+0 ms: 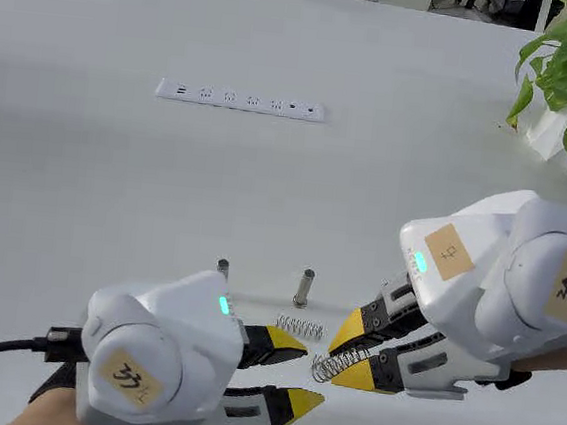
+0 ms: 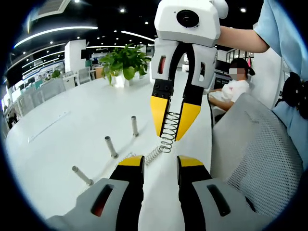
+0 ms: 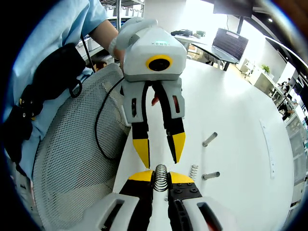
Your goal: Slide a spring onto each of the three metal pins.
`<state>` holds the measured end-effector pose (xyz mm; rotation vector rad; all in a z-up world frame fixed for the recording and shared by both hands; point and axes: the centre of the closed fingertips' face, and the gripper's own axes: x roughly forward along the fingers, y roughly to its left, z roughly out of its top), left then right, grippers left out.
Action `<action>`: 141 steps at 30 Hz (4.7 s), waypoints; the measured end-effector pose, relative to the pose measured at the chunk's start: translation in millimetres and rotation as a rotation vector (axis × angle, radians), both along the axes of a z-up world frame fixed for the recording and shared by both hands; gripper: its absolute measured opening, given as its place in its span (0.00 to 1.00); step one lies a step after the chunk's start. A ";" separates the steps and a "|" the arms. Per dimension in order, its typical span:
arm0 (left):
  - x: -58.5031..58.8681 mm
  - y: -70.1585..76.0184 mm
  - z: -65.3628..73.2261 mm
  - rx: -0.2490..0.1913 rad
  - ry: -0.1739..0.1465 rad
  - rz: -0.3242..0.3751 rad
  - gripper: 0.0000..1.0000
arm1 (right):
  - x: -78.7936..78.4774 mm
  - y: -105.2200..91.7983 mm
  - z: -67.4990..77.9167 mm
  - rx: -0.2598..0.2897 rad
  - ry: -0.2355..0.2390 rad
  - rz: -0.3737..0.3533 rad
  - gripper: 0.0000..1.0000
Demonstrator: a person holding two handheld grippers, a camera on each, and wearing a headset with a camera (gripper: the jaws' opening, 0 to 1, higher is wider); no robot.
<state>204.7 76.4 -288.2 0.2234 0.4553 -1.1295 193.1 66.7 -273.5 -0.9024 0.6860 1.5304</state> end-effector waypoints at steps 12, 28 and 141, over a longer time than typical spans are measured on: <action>17.7 40.3 -2.0 -0.023 0.004 0.194 0.52 | 8.1 0.3 -1.9 -0.032 -0.009 0.025 0.07; 29.9 84.1 -4.6 -0.002 -0.021 0.340 0.80 | 21.0 2.4 3.3 -0.075 -0.037 0.084 0.07; 31.1 104.3 -41.4 0.009 0.076 0.359 0.94 | 111.3 97.5 -42.3 -0.424 -0.078 0.402 0.08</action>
